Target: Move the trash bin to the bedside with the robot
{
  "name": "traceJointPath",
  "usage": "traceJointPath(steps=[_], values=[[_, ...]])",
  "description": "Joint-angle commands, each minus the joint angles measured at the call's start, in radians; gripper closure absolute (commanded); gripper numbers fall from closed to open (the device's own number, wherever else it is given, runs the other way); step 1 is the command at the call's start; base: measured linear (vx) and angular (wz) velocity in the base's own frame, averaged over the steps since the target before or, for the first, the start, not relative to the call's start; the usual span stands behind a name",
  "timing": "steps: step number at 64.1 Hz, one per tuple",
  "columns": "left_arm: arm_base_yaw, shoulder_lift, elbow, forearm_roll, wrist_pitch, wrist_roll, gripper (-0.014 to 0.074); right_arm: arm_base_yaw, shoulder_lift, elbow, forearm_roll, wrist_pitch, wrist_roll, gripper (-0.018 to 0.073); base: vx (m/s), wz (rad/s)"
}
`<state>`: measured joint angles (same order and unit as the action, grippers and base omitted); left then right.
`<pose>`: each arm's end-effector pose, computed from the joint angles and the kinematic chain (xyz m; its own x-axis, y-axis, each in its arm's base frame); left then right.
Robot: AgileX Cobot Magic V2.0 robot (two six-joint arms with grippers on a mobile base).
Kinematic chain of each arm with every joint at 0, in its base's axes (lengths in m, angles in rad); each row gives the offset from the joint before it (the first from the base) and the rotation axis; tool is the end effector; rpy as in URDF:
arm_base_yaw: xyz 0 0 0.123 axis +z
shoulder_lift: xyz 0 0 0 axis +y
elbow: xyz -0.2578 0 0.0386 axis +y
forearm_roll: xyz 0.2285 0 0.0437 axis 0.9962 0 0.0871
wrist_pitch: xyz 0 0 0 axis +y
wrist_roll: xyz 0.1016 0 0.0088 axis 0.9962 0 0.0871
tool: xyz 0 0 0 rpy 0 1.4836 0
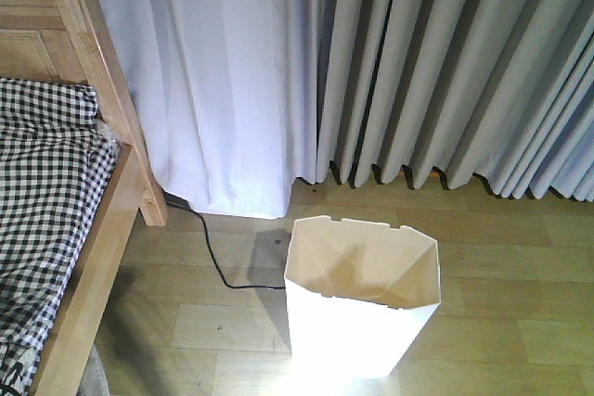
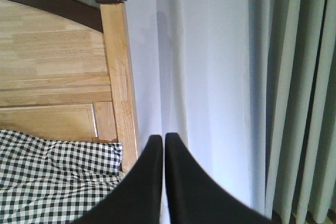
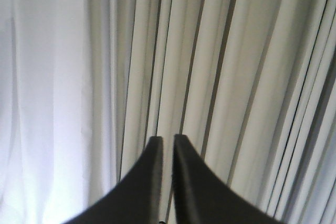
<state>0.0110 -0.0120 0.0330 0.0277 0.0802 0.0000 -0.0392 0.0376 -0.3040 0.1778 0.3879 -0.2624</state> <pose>0.0731 0.0010 0.1959 -0.0143 0.0275 -0.9995 -0.0128 0.9995 0.0276 0.0547 0.0047 0.2706 -0.0259 -0.0962 -0.9950 -0.0304 0.9950 -0.0955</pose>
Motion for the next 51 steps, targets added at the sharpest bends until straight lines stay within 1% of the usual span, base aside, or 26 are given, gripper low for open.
traceJointPath(steps=[1,27,30,32,37,41,44,51], values=[[-0.006,-0.015,0.012,-0.009,-0.075,-0.014,0.0603,0.001,0.012,-0.023,-0.013,-0.078,-0.003,0.0568,0.0,0.0],[-0.006,-0.015,0.012,-0.009,-0.075,-0.014,0.0603,0.001,0.012,-0.023,-0.013,-0.078,-0.003,0.0568,0.0,0.0],[-0.006,-0.015,0.012,-0.009,-0.075,-0.014,0.0603,0.001,0.012,-0.01,-0.029,-0.088,-0.003,0.0568,0.0,0.0],[-0.006,-0.015,0.012,-0.009,-0.075,-0.014,0.0603,0.001,0.011,0.003,-0.06,-0.1,0.009,0.0568,0.0,0.0],[-0.006,-0.015,0.012,-0.009,-0.075,-0.014,0.0603,0.0,-0.007,0.053,-0.121,-0.17,0.111,0.0567,0.0,0.0],[-0.006,-0.015,0.012,-0.009,-0.075,-0.014,0.0603,0.0,-0.031,0.123,-0.178,-0.277,0.202,0.0567,0.0,0.0],[-0.006,-0.015,0.012,-0.009,-0.075,-0.014,0.0603,0.0,-0.047,0.168,-0.191,-0.339,0.228,0.0567,0.0,0.0],[-0.006,-0.015,0.012,-0.009,-0.075,-0.014,0.0603,0.0,-0.058,0.26,-0.194,-0.403,0.228,0.0567,0.0,0.0]])
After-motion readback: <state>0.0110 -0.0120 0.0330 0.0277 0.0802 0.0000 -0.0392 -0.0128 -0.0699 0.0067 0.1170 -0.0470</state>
